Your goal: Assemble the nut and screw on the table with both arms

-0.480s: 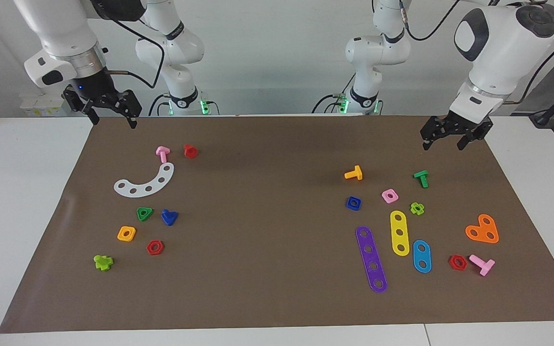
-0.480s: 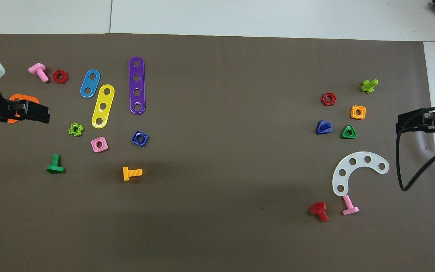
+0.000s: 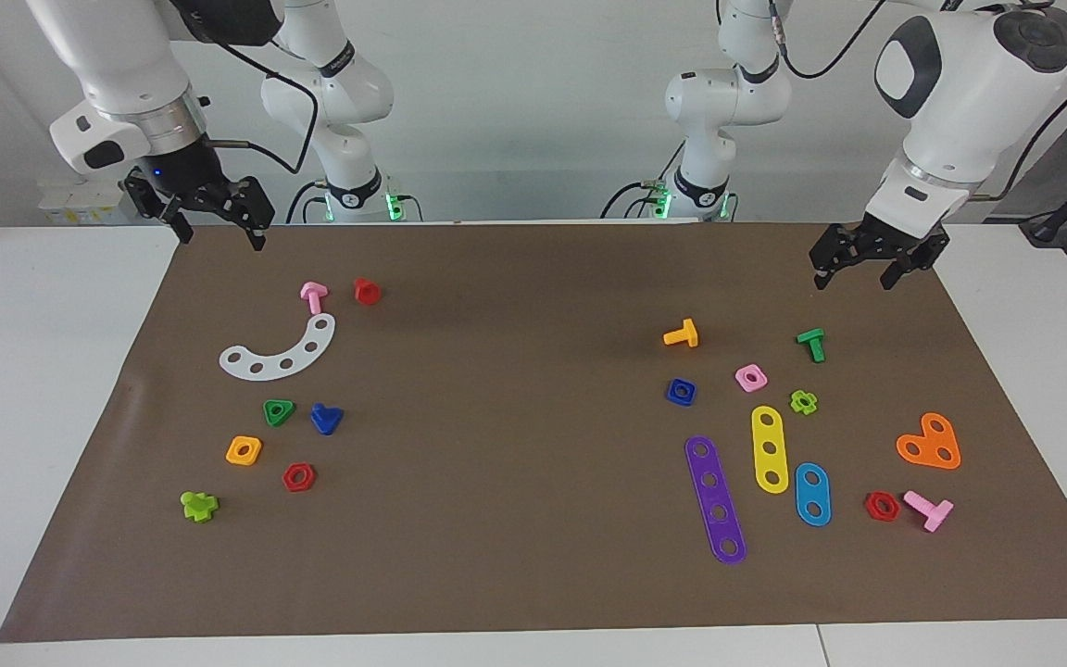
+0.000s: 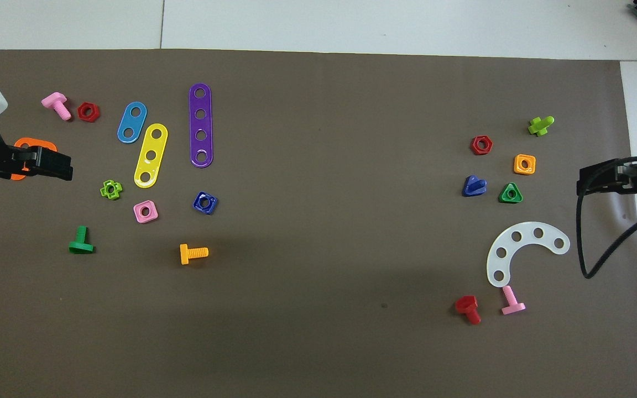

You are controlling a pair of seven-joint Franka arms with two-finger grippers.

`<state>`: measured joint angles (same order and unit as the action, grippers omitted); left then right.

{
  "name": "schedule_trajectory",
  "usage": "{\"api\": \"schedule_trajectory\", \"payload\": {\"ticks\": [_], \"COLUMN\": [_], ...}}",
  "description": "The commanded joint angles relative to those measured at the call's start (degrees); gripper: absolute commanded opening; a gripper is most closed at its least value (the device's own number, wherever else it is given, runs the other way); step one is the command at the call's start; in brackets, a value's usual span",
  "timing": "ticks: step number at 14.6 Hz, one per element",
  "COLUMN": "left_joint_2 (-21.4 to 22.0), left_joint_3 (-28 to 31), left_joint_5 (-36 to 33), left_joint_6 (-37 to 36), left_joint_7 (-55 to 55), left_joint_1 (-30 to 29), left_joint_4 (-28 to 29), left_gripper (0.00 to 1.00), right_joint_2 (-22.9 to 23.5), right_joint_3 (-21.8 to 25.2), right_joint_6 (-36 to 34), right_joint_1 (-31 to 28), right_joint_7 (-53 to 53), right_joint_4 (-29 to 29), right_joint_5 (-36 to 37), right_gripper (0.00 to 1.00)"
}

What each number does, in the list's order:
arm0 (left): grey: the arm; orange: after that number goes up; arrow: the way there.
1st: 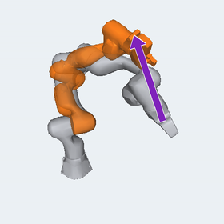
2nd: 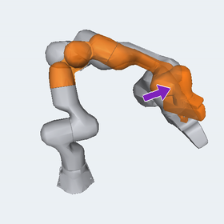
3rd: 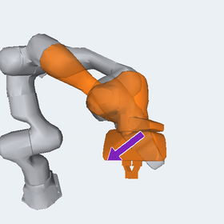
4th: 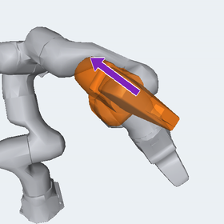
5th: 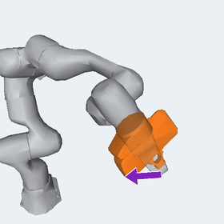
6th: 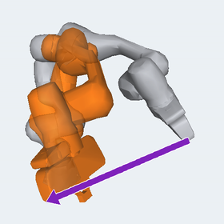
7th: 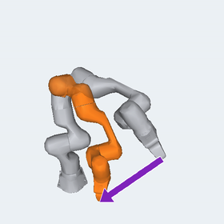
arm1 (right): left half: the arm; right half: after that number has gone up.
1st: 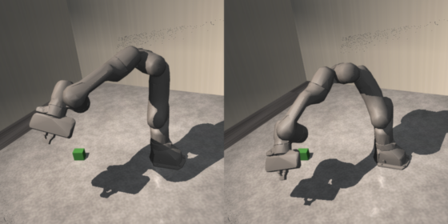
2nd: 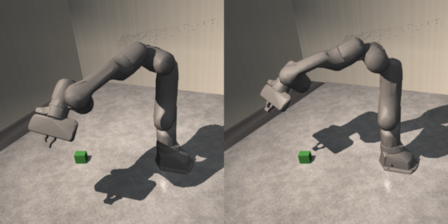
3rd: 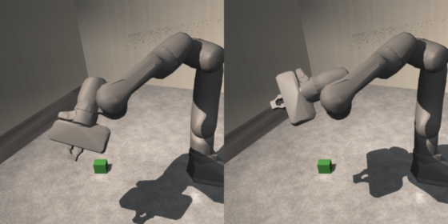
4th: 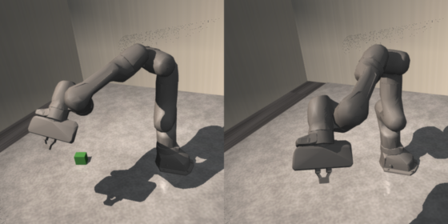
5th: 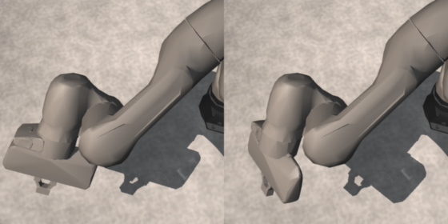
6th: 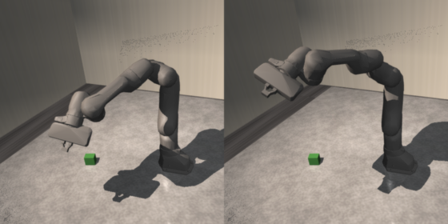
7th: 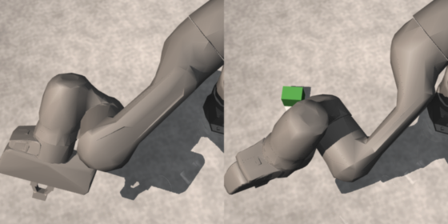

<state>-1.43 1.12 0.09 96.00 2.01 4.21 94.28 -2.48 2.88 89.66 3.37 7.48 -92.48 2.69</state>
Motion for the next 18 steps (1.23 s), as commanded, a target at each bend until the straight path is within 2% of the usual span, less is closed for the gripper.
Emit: {"api": "schedule_trajectory", "payload": {"ticks": [1, 3, 9, 13, 17, 18], "left_joint_2": [2.0, 2.0, 2.0, 2.0, 2.0, 2.0], "left_joint_3": [-0.2, -0.2, -0.2, -0.2, -0.2, -0.2], "left_joint_5": [-0.9, -0.9, -0.9, -0.9, -0.9, -0.9], "left_joint_6": [0.8, 0.8, 0.8, 0.8, 0.8, 0.8], "left_joint_7": [0.4, 0.4, 0.4, 0.4, 0.4, 0.4], "left_joint_1": [-0.3, -0.3, -0.3, -0.3, -0.3, -0.3], "left_joint_4": [2.3, 2.3, 2.3, 2.3, 2.3, 2.3], "left_gripper": [1.00, 1.00, 1.00, 1.00, 1.00, 1.00], "right_joint_2": [-0.9, 0.0, 13.5, 16.6, 18.1, 18.0], "right_joint_3": [-0.7, -0.7, -0.7, -1.2, -2.3, -2.3], "right_joint_6": [7.1, 14.5, 27.9, 38.7, 41.4, 41.5], "right_joint_1": [-1.0, -0.8, -0.6, 0.1, 0.2, 0.2], "right_joint_7": [-0.1, -0.5, -15.2, -15.6, -15.5, -15.6], "right_joint_4": [-5.4, -9.7, -10.4, -17.4, -20.4, -21.0], "right_joint_5": [-2.8, -3.3, -3.9, -3.9, -4.0, -4.0], "right_gripper": [1.00, 1.00, 1.00, 1.00, 0.84, 0.77]}}
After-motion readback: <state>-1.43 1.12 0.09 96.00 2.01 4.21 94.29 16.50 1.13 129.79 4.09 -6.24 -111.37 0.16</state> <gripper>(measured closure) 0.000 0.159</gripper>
